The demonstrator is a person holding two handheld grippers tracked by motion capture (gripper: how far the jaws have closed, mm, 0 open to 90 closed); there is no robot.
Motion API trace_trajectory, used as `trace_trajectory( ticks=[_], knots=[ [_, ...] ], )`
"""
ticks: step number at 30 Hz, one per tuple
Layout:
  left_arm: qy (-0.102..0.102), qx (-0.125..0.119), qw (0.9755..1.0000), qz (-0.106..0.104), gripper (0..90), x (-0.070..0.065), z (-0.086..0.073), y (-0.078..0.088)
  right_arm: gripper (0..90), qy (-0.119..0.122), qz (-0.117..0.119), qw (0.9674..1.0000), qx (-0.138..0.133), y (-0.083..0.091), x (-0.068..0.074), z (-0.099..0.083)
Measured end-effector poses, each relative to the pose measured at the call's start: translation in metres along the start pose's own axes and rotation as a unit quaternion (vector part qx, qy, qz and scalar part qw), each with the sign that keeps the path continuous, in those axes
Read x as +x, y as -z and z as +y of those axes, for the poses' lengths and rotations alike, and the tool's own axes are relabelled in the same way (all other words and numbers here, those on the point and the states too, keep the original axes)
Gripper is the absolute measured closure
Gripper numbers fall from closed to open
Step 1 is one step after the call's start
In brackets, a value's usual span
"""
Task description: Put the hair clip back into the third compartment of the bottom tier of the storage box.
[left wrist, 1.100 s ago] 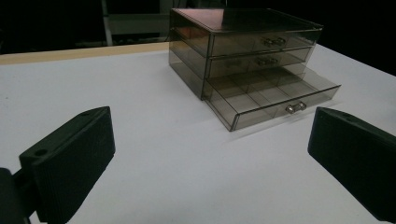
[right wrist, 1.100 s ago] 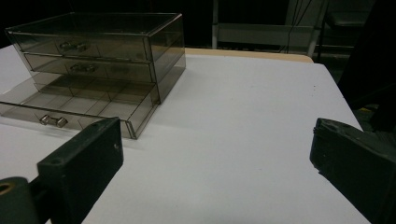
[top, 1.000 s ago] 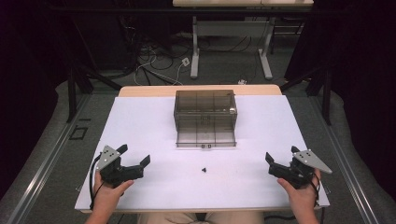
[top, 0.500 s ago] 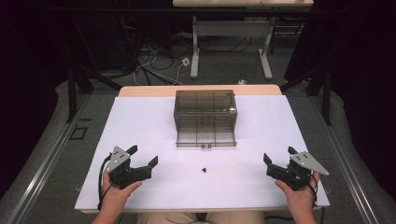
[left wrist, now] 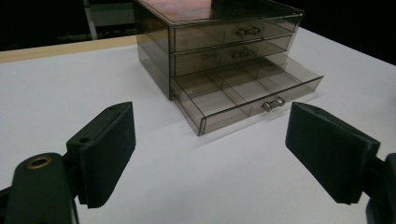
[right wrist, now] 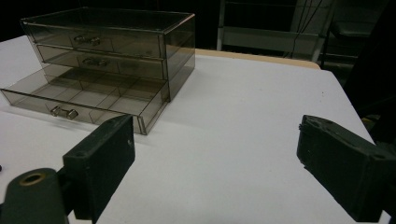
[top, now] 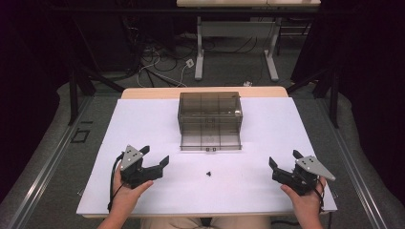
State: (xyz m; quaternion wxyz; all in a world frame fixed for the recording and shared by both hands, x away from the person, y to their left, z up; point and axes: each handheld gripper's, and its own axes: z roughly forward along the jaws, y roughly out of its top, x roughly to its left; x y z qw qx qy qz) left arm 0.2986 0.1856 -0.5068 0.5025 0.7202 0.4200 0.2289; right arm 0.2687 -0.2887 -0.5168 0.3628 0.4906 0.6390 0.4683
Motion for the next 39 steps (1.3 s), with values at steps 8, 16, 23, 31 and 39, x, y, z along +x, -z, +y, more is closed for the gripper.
trace_trajectory(
  ticks=[8,16,23,31,39],
  knots=[
    [-0.01,0.006,0.9999,-0.002,15.9,-0.006,0.005,-0.009,12.3,0.003,0.004,1.0,0.0,-0.001,0.001,-0.001],
    [-0.011,0.002,0.9999,-0.008,16.5,-0.012,0.011,-0.017,13.1,0.002,0.004,1.0,0.002,-0.001,0.002,-0.001],
    [-0.015,0.002,0.9997,-0.018,17.7,-0.021,0.016,-0.024,13.7,0.004,0.003,1.0,0.004,-0.001,0.001,-0.001],
    [-0.019,0.007,0.9995,-0.023,19.0,-0.026,0.019,-0.031,14.0,0.003,0.003,1.0,0.003,-0.002,0.001,-0.002],
    [-0.032,0.009,0.9988,-0.035,19.5,-0.033,0.022,-0.037,14.1,0.003,0.003,1.0,0.004,-0.002,0.001,-0.002]
  ],
)
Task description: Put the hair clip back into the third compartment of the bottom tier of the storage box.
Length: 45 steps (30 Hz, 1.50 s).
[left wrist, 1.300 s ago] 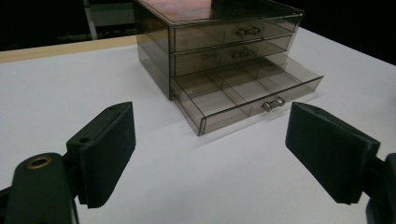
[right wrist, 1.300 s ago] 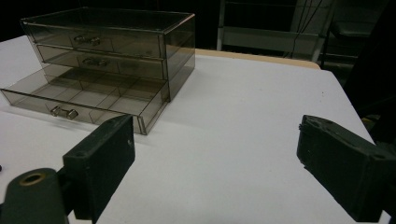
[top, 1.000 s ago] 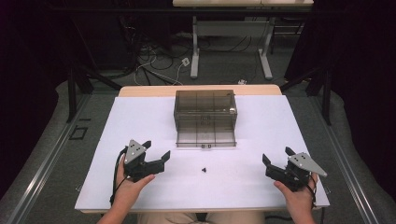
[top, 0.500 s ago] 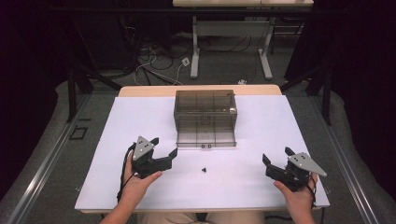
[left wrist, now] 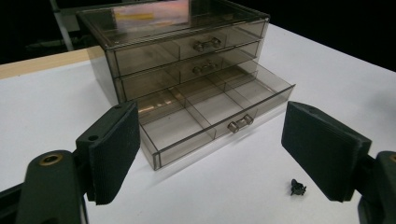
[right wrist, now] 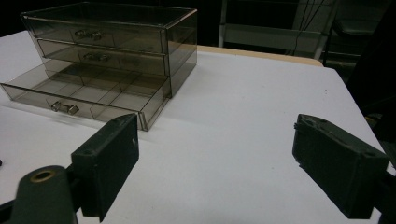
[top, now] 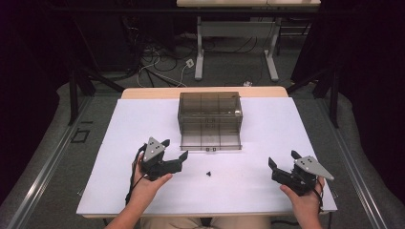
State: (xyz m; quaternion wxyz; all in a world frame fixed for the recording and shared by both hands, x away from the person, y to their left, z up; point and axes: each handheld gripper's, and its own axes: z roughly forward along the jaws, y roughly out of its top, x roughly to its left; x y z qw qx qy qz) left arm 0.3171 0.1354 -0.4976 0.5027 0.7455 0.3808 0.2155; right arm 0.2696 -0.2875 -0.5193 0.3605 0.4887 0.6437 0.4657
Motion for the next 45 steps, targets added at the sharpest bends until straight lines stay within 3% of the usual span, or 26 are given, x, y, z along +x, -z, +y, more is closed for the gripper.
trace_trajectory(
  ticks=[14,30,32,45],
  knots=[
    [-0.016,0.022,0.9993,-0.024,21.0,-0.01,0.006,-0.015,14.2,0.0,0.003,1.0,0.004,-0.001,0.0,-0.001],
    [-0.021,0.043,0.9977,-0.047,25.5,-0.027,0.01,-0.034,14.2,-0.002,0.004,1.0,0.002,-0.003,0.0,-0.002],
    [-0.023,0.046,0.9974,-0.05,26.8,-0.029,0.01,-0.037,14.2,-0.004,0.004,0.9999,0.013,-0.001,0.0,-0.002],
    [-0.016,0.066,0.9956,-0.064,33.4,-0.036,0.009,-0.047,14.2,-0.007,0.006,0.9999,0.01,-0.002,0.0,-0.002]
  ],
)
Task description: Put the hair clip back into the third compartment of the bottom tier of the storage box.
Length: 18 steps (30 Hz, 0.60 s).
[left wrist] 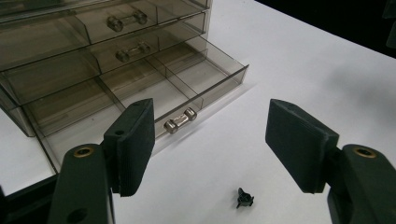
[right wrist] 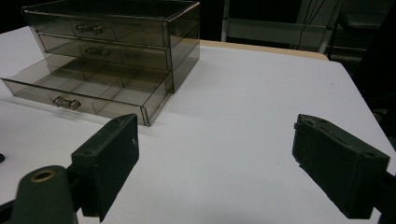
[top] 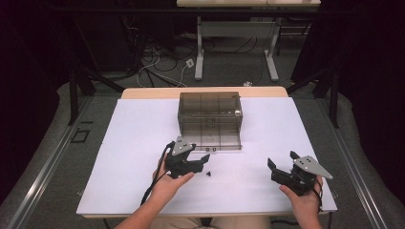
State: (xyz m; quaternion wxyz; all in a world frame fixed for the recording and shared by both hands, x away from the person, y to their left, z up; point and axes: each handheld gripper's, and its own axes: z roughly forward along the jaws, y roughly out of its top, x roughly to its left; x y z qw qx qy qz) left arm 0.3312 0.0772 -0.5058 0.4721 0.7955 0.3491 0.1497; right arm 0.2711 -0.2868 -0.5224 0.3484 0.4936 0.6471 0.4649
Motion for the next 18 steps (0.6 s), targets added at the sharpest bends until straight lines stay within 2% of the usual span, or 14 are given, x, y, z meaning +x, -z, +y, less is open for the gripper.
trace_trajectory(
  ticks=[9,18],
  knots=[
    [0.008,0.003,1.0,0.003,34.3,-0.003,0.0,-0.006,14.2,0.002,-0.001,1.0,-0.001,0.0,0.0,0.0],
    [0.004,0.01,0.9999,0.002,34.3,-0.01,0.0,-0.014,14.2,0.004,0.0,1.0,0.001,0.0,-0.001,0.0]
  ],
)
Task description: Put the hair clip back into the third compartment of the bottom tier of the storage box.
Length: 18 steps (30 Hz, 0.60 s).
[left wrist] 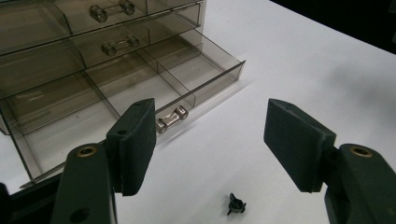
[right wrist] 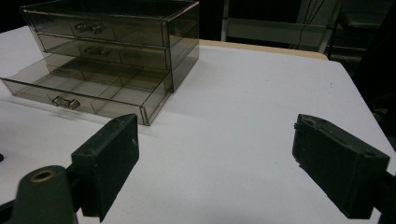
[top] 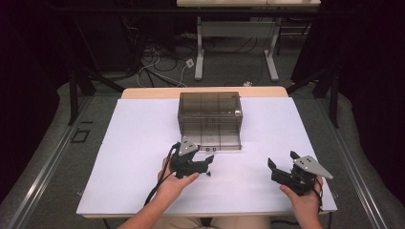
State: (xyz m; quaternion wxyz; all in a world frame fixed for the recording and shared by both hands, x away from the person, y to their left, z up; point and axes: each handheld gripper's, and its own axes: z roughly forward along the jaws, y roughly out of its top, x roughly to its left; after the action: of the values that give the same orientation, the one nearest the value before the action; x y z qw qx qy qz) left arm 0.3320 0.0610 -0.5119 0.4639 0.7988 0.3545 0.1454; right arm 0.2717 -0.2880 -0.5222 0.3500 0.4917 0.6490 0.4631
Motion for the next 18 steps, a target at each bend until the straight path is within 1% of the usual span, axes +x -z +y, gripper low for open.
trace_trajectory(
  ticks=[2,3,4,5,8,11,13,15,17,18],
  knots=[
    [0.002,-0.001,1.0,-0.002,34.3,-0.0015,-0.0002,-0.0023,14.2,-0.001,0.0,1.0,0.0,0.0002,-0.0001,0.0001],
    [0.0,0.004,1.0,-0.003,34.3,-0.0016,0.0001,-0.0027,14.2,-0.002,0.0,1.0,0.0,0.0002,-0.0001,0.0],
    [0.0,0.001,1.0,-0.003,34.3,-0.0021,-0.0001,-0.0038,14.2,-0.001,0.0,1.0,0.0,0.0003,-0.0002,0.0],
    [0.004,0.005,1.0,-0.008,34.3,-0.0024,0.0002,-0.0039,14.2,-0.001,0.0,1.0,0.0,0.0002,-0.0002,0.0],
    [0.006,0.008,0.9999,-0.004,34.4,-0.0026,0.0005,-0.0051,14.2,-0.001,0.0,1.0,0.0,0.0001,-0.0003,0.0],
    [0.018,0.011,0.9998,0.0,34.4,-0.0026,0.0002,-0.0066,14.2,0.0,0.0,1.0,0.0,0.0001,-0.0002,0.0],
    [0.019,0.017,0.9997,0.0,34.8,-0.0019,0.0003,-0.0069,14.2,-0.001,0.0,1.0,0.001,0.0001,-0.0001,0.0001],
    [0.026,0.019,0.9995,-0.001,35.1,-0.0023,-0.0001,-0.0078,14.2,-0.001,0.0,1.0,0.001,0.0001,-0.0002,0.0],
    [0.027,0.027,0.9993,0.003,36.2,-0.0013,-0.0002,-0.0086,14.2,-0.001,0.0,1.0,0.0,0.0,-0.0004,-0.0001],
    [0.032,0.029,0.9991,0.001,36.8,-0.0012,-0.0008,-0.0094,14.2,-0.001,0.0,1.0,0.0,0.0,-0.0005,-0.0001]
  ],
)
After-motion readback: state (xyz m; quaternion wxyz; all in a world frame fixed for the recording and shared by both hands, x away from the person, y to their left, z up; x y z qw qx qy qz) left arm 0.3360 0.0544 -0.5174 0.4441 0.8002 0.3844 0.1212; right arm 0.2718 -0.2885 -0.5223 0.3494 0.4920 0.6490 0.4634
